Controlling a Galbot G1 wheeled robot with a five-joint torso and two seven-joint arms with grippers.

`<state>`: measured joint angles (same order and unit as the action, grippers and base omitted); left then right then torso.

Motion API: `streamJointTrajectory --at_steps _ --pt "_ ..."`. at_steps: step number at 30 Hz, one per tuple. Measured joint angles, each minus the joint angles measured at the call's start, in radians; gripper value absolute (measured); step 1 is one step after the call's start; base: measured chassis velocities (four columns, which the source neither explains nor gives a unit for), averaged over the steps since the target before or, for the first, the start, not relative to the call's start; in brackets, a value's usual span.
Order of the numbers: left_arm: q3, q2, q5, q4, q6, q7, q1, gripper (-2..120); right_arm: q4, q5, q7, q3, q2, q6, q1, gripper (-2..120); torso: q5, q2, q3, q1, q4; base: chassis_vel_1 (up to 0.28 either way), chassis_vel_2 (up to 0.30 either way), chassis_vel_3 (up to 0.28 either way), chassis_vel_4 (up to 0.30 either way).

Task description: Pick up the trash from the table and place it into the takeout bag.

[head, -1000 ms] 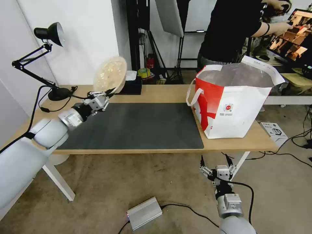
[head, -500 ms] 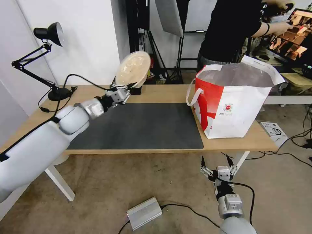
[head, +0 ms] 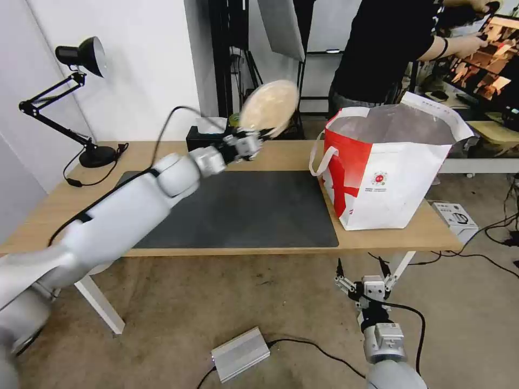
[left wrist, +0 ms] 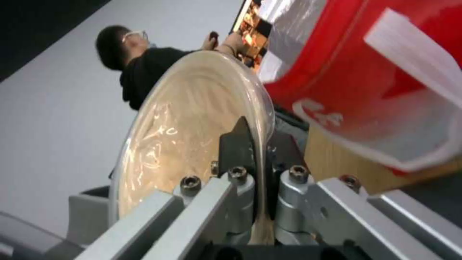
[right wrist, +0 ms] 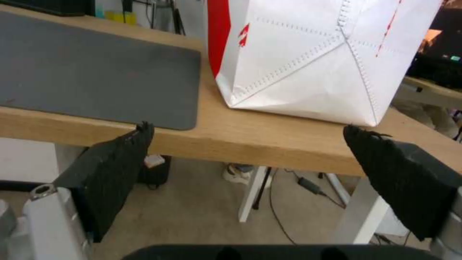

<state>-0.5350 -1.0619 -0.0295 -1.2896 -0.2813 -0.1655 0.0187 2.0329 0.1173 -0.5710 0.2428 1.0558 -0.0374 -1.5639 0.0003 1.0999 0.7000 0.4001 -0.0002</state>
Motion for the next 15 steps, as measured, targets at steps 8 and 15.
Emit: streamJointTrajectory --at_steps 8,15 --pt "-0.031 -0.062 0.018 0.027 0.043 0.002 0.062 0 -0.008 -0.002 -0.001 0.004 0.000 0.000 -0.005 100 -0.0002 0.000 0.000 0.000 0.0003 0.000 0.000 0.000 0.000" --pt "-0.053 -0.128 0.040 0.062 0.059 0.004 0.095 0 -0.008 -0.004 -0.001 0.017 -0.003 0.003 -0.021 100 -0.0004 0.000 0.000 0.000 0.0001 0.000 0.000 0.000 0.000"
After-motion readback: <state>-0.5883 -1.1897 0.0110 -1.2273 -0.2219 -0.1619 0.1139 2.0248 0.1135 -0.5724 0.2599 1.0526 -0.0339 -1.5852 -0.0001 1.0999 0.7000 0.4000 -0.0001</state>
